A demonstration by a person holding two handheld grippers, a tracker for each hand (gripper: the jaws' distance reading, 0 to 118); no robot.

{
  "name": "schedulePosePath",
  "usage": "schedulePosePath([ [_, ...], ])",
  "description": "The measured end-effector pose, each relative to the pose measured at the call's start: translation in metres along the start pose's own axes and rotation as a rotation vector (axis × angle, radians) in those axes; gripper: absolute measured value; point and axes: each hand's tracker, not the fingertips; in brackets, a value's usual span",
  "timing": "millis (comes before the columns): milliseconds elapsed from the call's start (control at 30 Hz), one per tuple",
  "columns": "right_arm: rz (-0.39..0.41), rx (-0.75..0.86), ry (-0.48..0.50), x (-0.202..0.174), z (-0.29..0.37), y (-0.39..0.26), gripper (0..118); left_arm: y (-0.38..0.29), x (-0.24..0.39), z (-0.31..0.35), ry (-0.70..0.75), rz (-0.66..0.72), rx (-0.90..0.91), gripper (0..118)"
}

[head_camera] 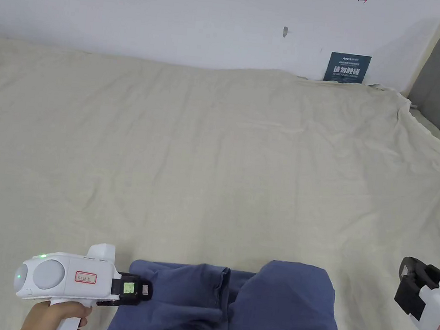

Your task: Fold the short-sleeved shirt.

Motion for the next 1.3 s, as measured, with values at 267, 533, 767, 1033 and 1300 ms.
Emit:
schedulePosePath([
  [267, -0.001, 0.008, 0.008, 0.000, -0.003, 0.003, 0, -0.002, 0.013, 0.027, 0.042, -0.046, 0.032, 11],
  [533, 0.005, 0.018, 0.039, -0.009, -0.007, 0.008, 0, 0.005, -0.012, 0.106, 0.185, -0.004, 0.099, 9],
  [767, 0.001, 0.021, 0.060, -0.013, -0.009, 0.007, 0, 0.007, -0.020, 0.153, 0.267, 0.013, 0.109, 9],
  [1033, -0.007, 0.020, 0.069, -0.009, -0.007, 0.005, 0, 0.020, 0.060, 0.140, 0.139, -0.053, 0.074, 9],
  [1300, -0.024, 0.031, 0.057, 0.003, 0.001, 0.003, 0, 0.034, 0.149, 0.061, 0.048, -0.211, -0.054, 9],
])
